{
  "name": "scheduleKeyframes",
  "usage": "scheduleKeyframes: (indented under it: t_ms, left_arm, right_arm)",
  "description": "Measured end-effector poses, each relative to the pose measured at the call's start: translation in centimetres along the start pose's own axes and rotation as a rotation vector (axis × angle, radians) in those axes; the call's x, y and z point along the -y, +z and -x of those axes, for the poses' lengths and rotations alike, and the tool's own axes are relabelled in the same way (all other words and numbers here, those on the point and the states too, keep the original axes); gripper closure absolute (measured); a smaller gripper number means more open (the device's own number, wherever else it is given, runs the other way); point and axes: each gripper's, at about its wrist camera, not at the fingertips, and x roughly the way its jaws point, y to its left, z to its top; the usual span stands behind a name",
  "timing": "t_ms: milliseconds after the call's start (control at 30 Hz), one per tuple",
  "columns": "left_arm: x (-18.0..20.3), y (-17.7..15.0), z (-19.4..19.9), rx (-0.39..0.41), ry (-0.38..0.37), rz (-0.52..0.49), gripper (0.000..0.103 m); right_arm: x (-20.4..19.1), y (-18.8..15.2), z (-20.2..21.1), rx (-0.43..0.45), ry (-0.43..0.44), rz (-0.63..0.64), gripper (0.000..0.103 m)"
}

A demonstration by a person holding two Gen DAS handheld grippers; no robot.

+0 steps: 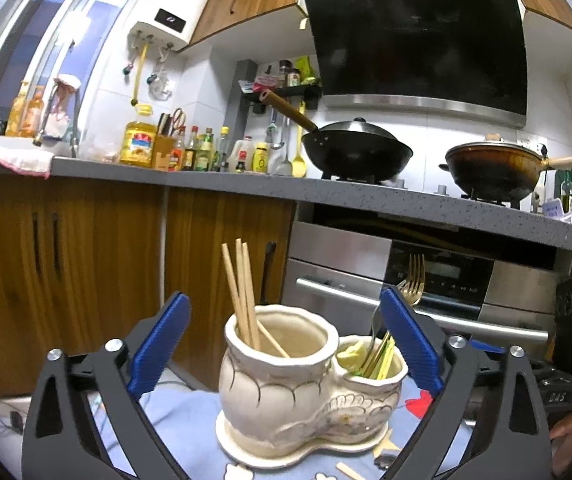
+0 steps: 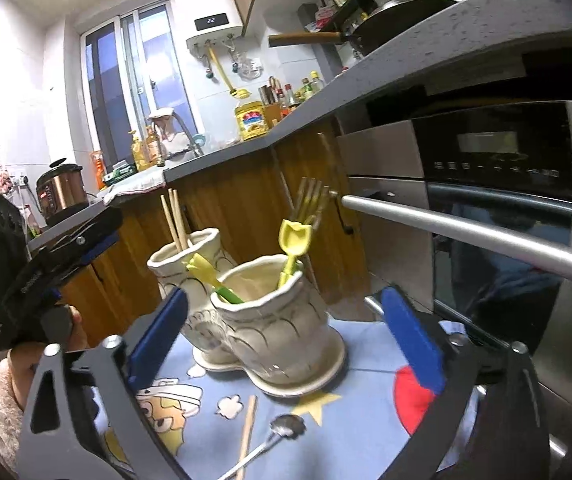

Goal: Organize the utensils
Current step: 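Move both tools back toward the remaining metal spoon and chopstick, then close the right tool on the metal spoon handle beside the chopstick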

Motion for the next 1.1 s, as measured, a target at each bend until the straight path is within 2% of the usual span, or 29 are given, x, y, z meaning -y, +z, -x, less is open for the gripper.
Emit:
scheduleKeyframes:
  t_ms: [133, 400, 667, 833, 1100]
  left_arm:
    - [0.3, -0.9, 0.8, -0.035, 0.017, -0.01, 0.005]
    - [1.2, -3.9, 1.3, -0.166, 0.013, -0.037, 0.005]
    - [0.3, -5.9, 1.7, -0.271, 0.017, 0.023, 0.005]
    - [-0.3, -6.5, 1.3, -0.295, 0.039, 0.031, 0.005]
    - [-0.3, -7.1, 0.5, -0.334, 0.052, 0.012, 0.005]
  right_arm:
    - [0.5, -0.9, 0.9, -0.02, -0.024, -0.004, 0.005]
    - [1.1, -2.7, 1.4, -0.103, -0.056, -0.017, 0.005]
    - [1.7, -3.8, 1.4, -0.172, -0.077, -0.039, 0.005]
    - [1.7, -4.1, 0.9, -0.216, -0.078, -0.037, 0.005]
    - [0.7, -5.2, -1.4, -0.366, -0.044, -0.028, 0.005]
